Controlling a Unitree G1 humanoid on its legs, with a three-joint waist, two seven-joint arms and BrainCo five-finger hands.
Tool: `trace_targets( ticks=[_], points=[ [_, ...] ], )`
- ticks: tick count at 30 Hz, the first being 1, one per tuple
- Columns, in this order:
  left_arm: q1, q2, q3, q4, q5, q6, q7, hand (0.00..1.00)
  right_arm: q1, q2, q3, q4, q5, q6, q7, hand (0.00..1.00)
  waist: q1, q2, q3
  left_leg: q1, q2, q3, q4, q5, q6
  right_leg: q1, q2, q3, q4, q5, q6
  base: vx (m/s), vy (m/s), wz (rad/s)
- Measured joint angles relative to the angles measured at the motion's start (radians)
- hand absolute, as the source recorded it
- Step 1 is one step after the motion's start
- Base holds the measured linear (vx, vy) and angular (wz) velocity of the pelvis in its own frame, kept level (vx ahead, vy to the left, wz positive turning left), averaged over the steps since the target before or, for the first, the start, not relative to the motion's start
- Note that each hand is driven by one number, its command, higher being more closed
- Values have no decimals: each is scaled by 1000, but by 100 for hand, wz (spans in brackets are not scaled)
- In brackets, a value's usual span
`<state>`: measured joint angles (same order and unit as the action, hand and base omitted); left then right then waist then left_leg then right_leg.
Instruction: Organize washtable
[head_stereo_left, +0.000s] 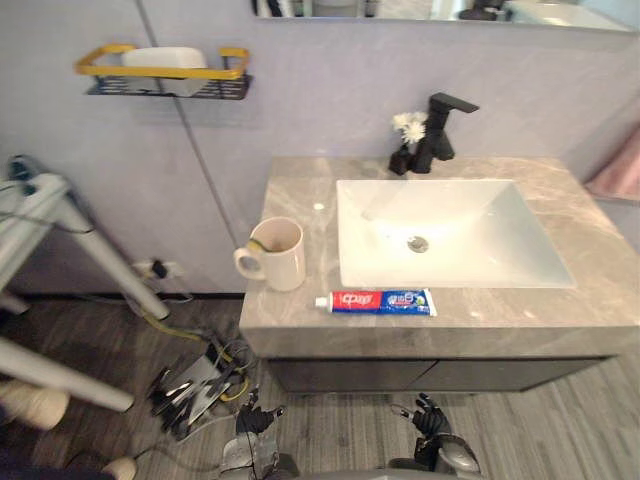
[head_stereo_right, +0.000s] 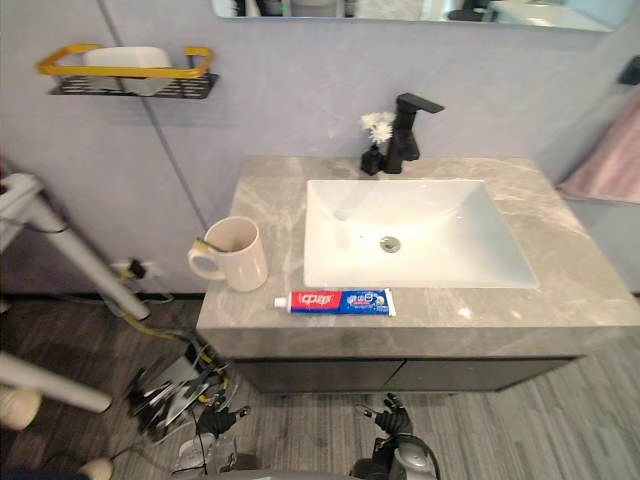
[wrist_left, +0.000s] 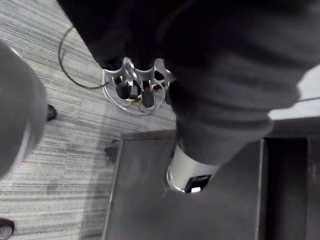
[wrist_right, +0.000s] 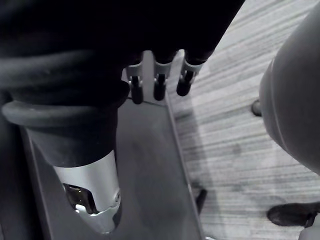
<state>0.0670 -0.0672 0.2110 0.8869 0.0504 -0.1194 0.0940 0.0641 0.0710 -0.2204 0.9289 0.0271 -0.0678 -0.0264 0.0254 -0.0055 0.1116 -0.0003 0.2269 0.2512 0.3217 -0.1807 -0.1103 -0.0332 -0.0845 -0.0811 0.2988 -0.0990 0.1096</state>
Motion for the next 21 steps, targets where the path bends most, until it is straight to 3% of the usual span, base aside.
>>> trace_targets(
  ticks=[1,3,4,5,6,8,10,11,13,15,17,19,21],
  points=[
    [-1,1,0,0,0,0,0,0,1,0,-9,-1,0,-1,0,0,0,1,0,4,-2,2,-1,-1,3,1,-16,-35,11,-9,-16,8,108,-12],
    [1,15,0,0,-1,0,1,0,8,1,-53,-1,1,-1,3,0,14,0,0,16,-3,2,1,-9,16,0,-104,-104,69,-18,-43,16,55,8],
    [1,16,0,0,-2,0,1,0,9,1,-56,0,1,-1,3,0,16,0,0,16,-3,1,2,-9,16,0,-110,-104,70,-17,-44,-18,-142,7],
    [13,40,1,6,-11,0,1,0,11,-2,-106,15,2,-1,4,0,19,-10,-6,11,1,-5,11,-15,8,0,-163,-76,65,34,-48,-44,-261,2],
    [19,40,9,11,-15,1,1,0,12,-12,-127,21,2,-1,4,0,17,-10,-12,13,16,-9,7,-16,6,2,-146,-71,65,24,-36,-49,-284,-6],
    [42,26,28,17,-30,-1,1,0,14,-61,-148,43,2,0,0,0,19,35,-20,11,50,-11,-13,-12,-16,-8,-107,-63,61,16,-23,-55,-200,-24],
    [49,24,37,38,-43,-2,1,0,24,-90,-167,85,2,3,-7,0,17,28,-27,5,46,-12,-42,-3,-38,0,-104,-51,4,-40,62,-61,-202,-15],
    [52,30,37,42,-45,-2,2,0,29,-94,-167,98,2,5,-14,0,18,25,-29,1,46,-12,-45,2,-46,14,-102,-54,-30,-54,64,-80,-240,-16],
    [54,30,38,76,-63,-5,5,0,31,-119,-171,118,14,8,-18,0,15,42,-31,-9,81,-25,-85,46,-75,55,-40,-69,-151,-18,32,-85,-200,-7],
    [53,32,37,77,-83,-9,15,0,37,-123,-163,124,11,7,-21,0,16,37,-36,-6,97,-50,-131,96,-82,77,-10,-97,-192,2,13,-80,-160,33],
    [53,39,37,76,-97,-18,19,0,21,-129,-149,147,11,6,-25,0,18,31,-39,-12,104,-53,-162,141,-64,60,2,-118,-194,6,1,-112,-129,33],
    [62,55,34,78,-124,-19,21,0,-4,-139,-121,155,11,5,-31,0,12,17,-44,-11,85,-46,-262,244,-67,26,-8,-158,-187,15,-24,-138,-78,34],
    [63,62,37,86,-130,-17,20,0,-12,-140,-135,156,13,5,-37,0,21,2,-25,-44,71,-26,-140,174,-47,33,-28,-176,-177,18,-29,-113,33,30]
  ],
)
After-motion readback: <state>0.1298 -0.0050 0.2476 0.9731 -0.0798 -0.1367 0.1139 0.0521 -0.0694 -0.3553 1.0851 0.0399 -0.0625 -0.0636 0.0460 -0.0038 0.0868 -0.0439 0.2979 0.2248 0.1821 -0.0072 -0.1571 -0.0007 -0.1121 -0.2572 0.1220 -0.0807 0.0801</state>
